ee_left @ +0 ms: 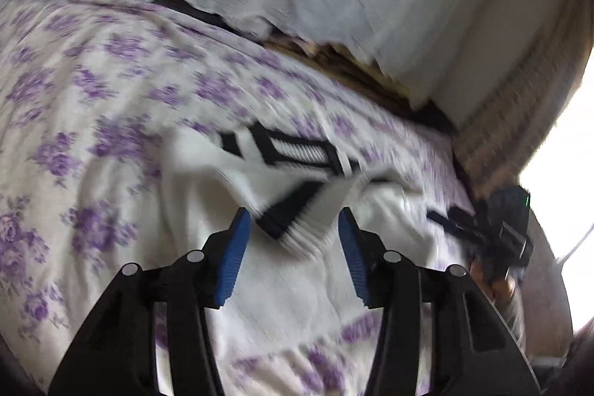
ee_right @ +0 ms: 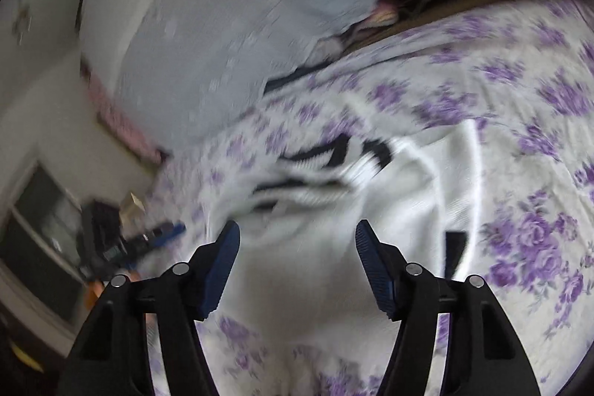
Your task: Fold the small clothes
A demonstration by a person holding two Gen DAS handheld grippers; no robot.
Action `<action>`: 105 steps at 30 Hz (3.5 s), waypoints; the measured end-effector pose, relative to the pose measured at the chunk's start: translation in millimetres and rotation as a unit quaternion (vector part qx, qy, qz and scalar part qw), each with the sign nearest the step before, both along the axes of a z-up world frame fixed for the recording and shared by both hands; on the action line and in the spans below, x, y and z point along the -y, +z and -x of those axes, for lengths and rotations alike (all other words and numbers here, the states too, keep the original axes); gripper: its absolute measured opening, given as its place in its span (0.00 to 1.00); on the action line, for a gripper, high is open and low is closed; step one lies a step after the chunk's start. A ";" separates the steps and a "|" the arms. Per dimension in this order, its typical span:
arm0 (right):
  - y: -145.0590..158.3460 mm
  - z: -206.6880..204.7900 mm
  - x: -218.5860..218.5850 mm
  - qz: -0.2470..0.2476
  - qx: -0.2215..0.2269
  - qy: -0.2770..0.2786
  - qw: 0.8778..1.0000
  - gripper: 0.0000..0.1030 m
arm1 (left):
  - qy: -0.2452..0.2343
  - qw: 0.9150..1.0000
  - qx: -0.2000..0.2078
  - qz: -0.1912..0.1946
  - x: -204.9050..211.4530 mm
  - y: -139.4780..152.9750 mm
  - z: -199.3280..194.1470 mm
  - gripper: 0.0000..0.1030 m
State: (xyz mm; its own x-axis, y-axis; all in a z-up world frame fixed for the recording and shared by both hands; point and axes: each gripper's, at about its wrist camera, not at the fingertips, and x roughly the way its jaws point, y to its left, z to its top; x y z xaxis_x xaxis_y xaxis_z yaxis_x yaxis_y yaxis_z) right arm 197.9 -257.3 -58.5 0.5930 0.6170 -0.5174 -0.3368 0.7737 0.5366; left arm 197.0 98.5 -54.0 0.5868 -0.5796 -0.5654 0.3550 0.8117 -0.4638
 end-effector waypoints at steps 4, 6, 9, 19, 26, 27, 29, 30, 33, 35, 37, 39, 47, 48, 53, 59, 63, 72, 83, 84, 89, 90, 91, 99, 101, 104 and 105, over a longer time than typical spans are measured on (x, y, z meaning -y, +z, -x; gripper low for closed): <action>-1.4 2.1 -56.3 0.169 0.032 0.019 0.985 0.67 | -0.093 0.995 -0.009 -0.043 53.5 -9.9 14.7 0.65; -7.6 -13.4 -76.3 0.205 0.018 0.024 0.978 0.82 | -0.082 0.991 -0.009 -0.104 82.6 -14.6 3.3 0.72; -17.3 -59.5 -98.0 0.244 -0.009 0.015 0.970 0.85 | -0.029 0.987 -0.034 -0.155 98.2 -20.8 -41.5 0.72; -8.5 -74.7 4.1 0.062 -0.003 -0.193 0.979 0.89 | 0.156 0.981 -0.007 -0.117 42.5 17.5 -88.4 0.77; -11.8 -90.4 5.7 -0.185 -0.033 -0.073 0.980 0.97 | 0.091 0.989 -0.050 -0.109 73.2 -11.0 -106.2 0.82; -21.3 -99.2 0.2 -0.212 -0.052 -0.049 0.975 0.97 | 0.093 0.988 -0.066 -0.103 74.4 -18.3 -113.3 0.82; -41.1 -113.1 -4.9 -0.232 -0.083 -0.037 0.968 0.96 | 0.102 0.985 -0.094 -0.104 71.8 -36.6 -124.9 0.82; -53.2 -119.3 -2.9 -0.225 -0.096 -0.041 0.969 0.91 | 0.109 0.983 -0.087 -0.115 70.6 -40.5 -126.5 0.82; -53.6 -115.6 17.6 -0.184 -0.080 -0.093 0.975 0.76 | 0.126 0.978 -0.061 -0.152 68.8 -39.0 -122.2 0.77; -46.3 -105.4 31.9 -0.152 -0.059 -0.137 0.977 0.84 | 0.145 0.979 -0.058 -0.130 54.7 -37.3 -120.3 0.70; -43.2 -91.5 48.3 -0.097 -0.055 -0.214 0.970 0.94 | 0.175 0.977 -0.052 -0.107 37.2 -31.5 -112.2 0.67; -36.9 -70.1 57.0 -0.117 -0.042 -0.237 0.963 0.97 | 0.209 0.972 -0.030 -0.106 25.9 -22.0 -89.6 0.75; -28.2 -25.1 -11.9 -0.165 -0.060 -0.045 0.983 0.96 | 0.129 0.977 -0.028 -0.166 42.9 -41.7 -51.5 0.95; -34.4 -23.7 -13.5 -0.149 -0.059 -0.051 0.986 0.88 | 0.154 0.965 -0.041 -0.208 42.9 -53.6 -58.6 0.96; -11.2 20.2 -18.8 -0.079 -0.011 -0.089 0.993 0.97 | 0.199 0.971 -0.070 -0.108 3.9 -42.9 -44.1 0.95; -44.9 41.0 20.0 -0.112 -0.065 -0.100 0.986 0.97 | 0.148 0.981 -0.065 -0.106 26.7 -37.6 -12.8 0.95; -33.7 57.5 44.8 -0.175 -0.057 -0.126 0.975 0.97 | 0.163 0.962 -0.061 -0.212 53.0 -54.2 -13.0 0.95; -57.0 58.9 101.5 -0.240 -0.061 -0.208 0.946 0.97 | 0.133 0.974 -0.032 -0.179 97.6 -9.8 -27.6 0.95; -63.3 -25.7 78.3 -0.154 -0.122 -0.152 0.969 0.97 | 0.117 0.958 -0.001 -0.262 148.4 -45.5 -39.9 0.95; -62.9 -36.1 77.9 -0.155 -0.125 -0.145 0.969 0.97 | 0.111 0.964 -0.006 -0.242 145.1 -40.1 -38.5 0.95; -69.4 -64.6 71.4 -0.258 -0.119 -0.064 0.957 0.97 | 0.106 0.965 0.035 -0.238 158.6 -16.3 -35.2 0.95; -69.8 -65.7 70.7 -0.262 -0.112 -0.056 0.957 0.96 | 0.106 0.961 0.039 -0.253 164.5 -18.5 -39.0 0.95; -73.2 -65.7 72.1 -0.254 -0.114 -0.056 0.959 0.96 | 0.105 0.957 0.033 -0.267 169.4 -24.8 -44.8 0.95; -72.5 -60.9 74.0 -0.256 -0.081 -0.041 0.962 0.94 | 0.098 0.963 0.006 -0.249 163.0 -53.2 -54.6 0.96; -68.4 -64.2 66.7 -0.226 -0.088 -0.048 0.969 0.94 | 0.098 0.964 0.006 -0.247 162.3 -53.6 -54.7 0.96; -61.6 -67.5 48.7 -0.146 -0.086 -0.049 0.984 0.94 | 0.098 0.964 0.007 -0.247 162.1 -53.3 -54.5 0.96; -60.9 -65.7 44.4 -0.127 -0.079 -0.050 0.988 0.94 | 0.097 0.964 0.007 -0.246 162.2 -53.2 -54.3 0.96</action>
State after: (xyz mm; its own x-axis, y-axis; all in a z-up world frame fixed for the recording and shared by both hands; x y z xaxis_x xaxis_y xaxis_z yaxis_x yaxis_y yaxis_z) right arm 263.6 -301.7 -119.4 0.5812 0.6812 -0.4452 -0.1621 0.6331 0.7569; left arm 251.3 -63.7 -107.2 0.6666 -0.1208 -0.7356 0.1767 0.9843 -0.0016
